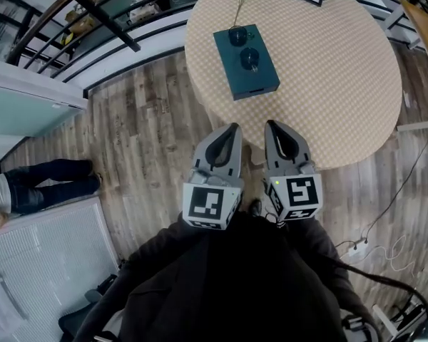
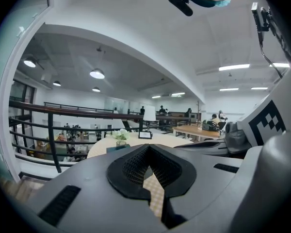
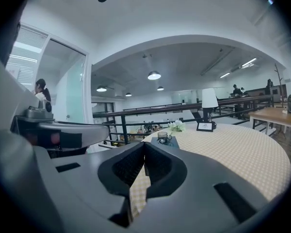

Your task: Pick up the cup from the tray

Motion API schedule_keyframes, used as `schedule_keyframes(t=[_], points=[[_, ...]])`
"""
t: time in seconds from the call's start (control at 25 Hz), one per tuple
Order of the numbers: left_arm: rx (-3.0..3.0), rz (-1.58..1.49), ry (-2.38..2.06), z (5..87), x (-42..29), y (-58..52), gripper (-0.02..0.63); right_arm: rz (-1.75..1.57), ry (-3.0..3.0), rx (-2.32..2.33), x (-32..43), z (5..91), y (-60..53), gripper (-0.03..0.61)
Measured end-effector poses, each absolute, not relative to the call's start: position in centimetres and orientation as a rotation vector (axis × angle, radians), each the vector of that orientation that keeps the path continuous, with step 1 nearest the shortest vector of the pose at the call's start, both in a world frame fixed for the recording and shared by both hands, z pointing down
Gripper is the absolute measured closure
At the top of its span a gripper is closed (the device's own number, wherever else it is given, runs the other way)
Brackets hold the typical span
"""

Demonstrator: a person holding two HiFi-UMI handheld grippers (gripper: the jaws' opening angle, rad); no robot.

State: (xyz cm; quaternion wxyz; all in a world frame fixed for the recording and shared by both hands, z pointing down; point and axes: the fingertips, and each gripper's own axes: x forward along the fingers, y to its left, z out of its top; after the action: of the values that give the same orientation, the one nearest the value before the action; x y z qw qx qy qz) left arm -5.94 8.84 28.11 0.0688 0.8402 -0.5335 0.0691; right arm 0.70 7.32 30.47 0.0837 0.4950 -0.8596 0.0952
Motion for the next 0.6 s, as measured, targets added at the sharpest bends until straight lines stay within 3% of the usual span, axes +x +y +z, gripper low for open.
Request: schedule_keyframes(t=[0.6], points=[[2.600, 0.088, -1.580, 25.5, -9.0, 1.0, 0.609, 0.140, -2.539, 1.576, -1.7, 27.4, -0.8, 0.571]])
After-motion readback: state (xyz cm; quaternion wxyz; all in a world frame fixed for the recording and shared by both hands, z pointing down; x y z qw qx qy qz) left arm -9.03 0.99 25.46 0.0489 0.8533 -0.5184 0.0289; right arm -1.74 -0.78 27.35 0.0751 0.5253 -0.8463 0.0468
